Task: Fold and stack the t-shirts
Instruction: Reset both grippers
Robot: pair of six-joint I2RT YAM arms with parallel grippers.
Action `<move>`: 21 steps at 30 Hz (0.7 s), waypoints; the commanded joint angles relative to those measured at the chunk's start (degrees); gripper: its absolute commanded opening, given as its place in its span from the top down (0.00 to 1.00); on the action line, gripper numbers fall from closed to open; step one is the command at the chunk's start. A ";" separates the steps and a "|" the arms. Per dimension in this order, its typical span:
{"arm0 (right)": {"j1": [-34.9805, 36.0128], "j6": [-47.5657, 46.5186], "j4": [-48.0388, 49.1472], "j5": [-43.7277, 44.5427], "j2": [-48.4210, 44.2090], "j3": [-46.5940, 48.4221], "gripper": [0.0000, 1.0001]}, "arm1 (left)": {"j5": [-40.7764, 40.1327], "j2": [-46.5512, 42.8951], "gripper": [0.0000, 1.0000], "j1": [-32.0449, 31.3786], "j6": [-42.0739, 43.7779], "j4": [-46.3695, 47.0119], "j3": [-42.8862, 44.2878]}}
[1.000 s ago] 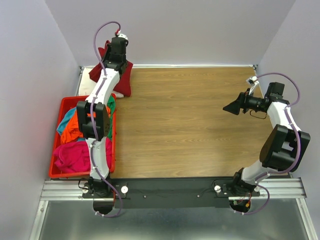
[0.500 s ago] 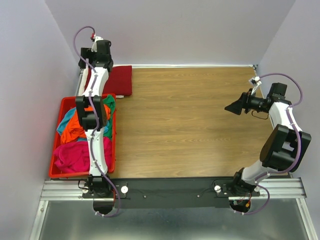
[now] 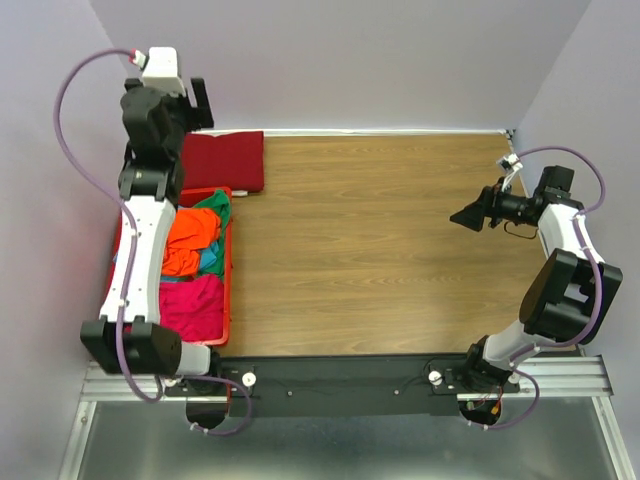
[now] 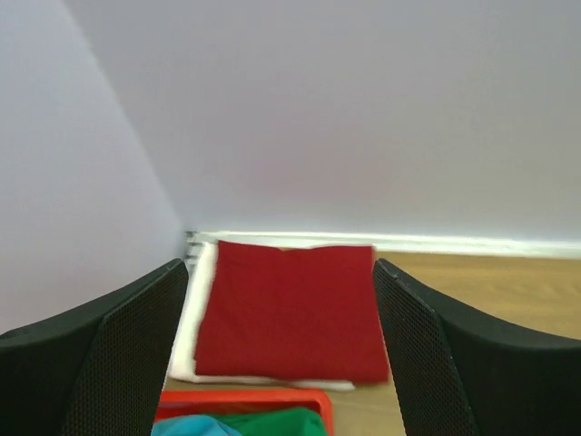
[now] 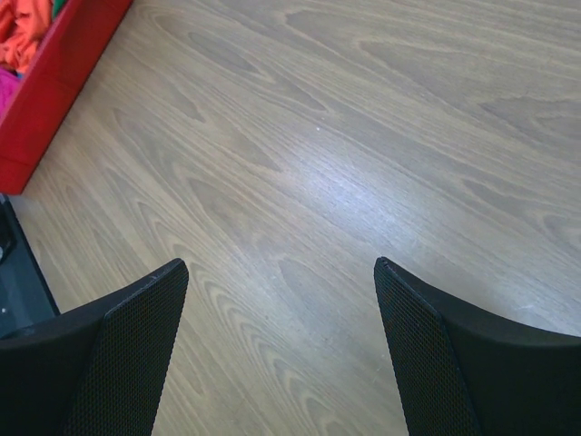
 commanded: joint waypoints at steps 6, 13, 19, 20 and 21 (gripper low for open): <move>-0.48 -2.28 -0.07 13.59 -3.87 0.07 0.00 | 20.58 -20.49 0.11 0.01 -1.64 9.23 -30.63; -0.48 5.35 10.21 35.56 -18.89 -8.45 0.00 | 20.75 -32.18 0.11 0.01 -3.75 10.65 -40.57; -0.48 20.12 16.01 50.86 -30.59 -11.61 0.00 | 21.37 -37.38 0.11 0.01 -5.07 10.82 -44.53; -0.48 21.35 16.98 52.44 -33.56 -12.05 0.00 | 21.28 -37.99 0.11 0.01 -5.33 10.82 -45.23; -0.48 22.32 17.68 52.98 -34.72 -12.58 0.00 | 21.20 -38.43 0.11 0.01 -5.42 10.91 -45.50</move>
